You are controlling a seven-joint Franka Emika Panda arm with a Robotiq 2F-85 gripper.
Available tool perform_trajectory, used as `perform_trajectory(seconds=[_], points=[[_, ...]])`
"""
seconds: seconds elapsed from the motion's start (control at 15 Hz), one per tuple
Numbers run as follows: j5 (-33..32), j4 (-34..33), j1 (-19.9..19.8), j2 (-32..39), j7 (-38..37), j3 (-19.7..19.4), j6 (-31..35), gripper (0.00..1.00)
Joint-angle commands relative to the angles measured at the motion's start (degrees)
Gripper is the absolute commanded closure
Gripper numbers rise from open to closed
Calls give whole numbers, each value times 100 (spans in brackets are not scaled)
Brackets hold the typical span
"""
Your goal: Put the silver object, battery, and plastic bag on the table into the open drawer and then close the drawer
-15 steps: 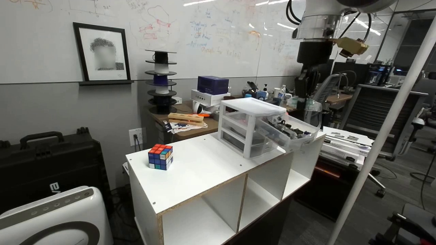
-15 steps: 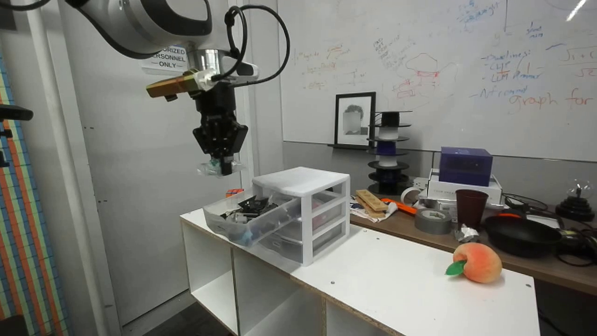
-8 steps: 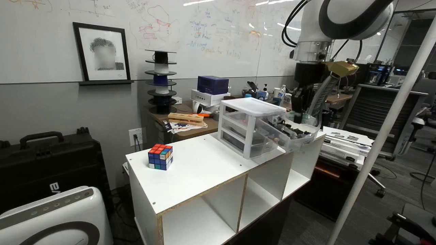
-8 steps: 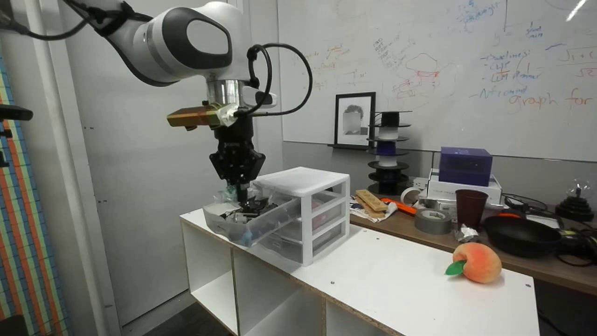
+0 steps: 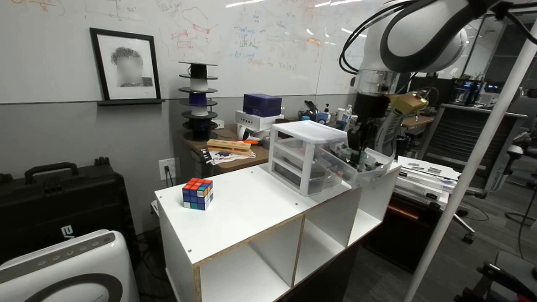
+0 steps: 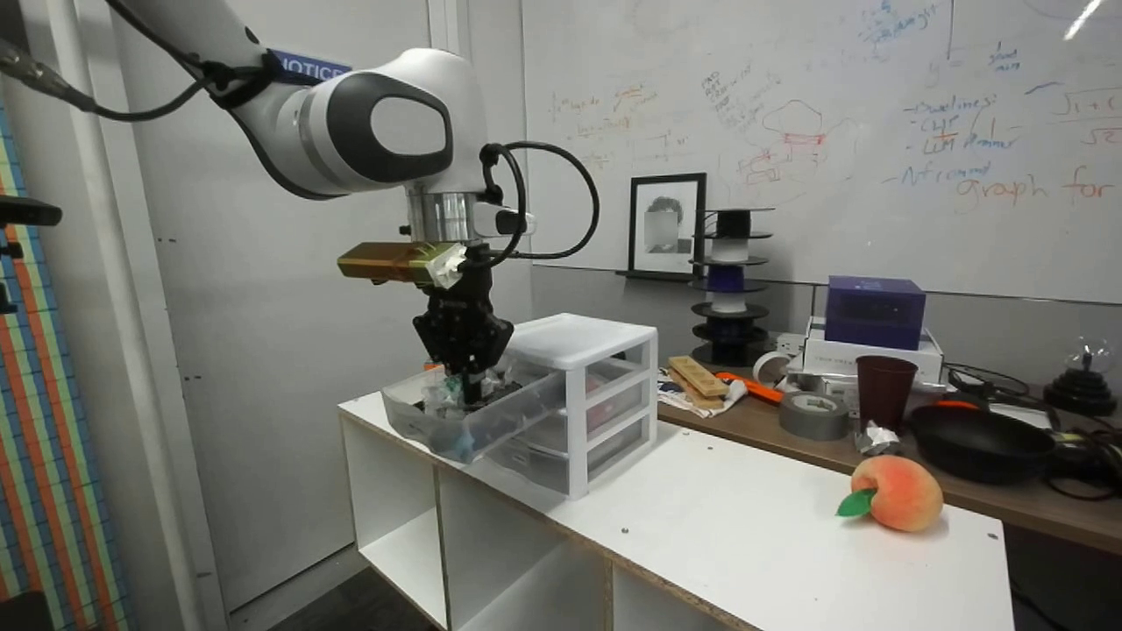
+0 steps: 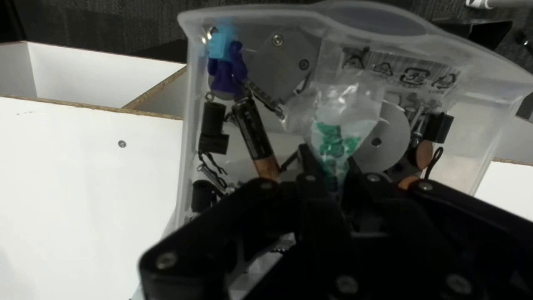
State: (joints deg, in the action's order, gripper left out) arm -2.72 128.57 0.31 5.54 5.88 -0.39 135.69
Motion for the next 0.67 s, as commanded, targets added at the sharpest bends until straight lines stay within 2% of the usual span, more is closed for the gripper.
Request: perform_trajectory(seconds=[0.0, 0.2, 0.27, 0.33, 0.6], points=[[231, -182, -25, 247, 70, 59, 372, 96], [272, -151, -22, 276, 81, 77, 483, 96], [266, -144, -18, 267, 99, 86, 465, 61], [251, -141, -13, 244, 92, 91, 454, 60], [356, -184, -4, 117, 218, 170, 385, 30]])
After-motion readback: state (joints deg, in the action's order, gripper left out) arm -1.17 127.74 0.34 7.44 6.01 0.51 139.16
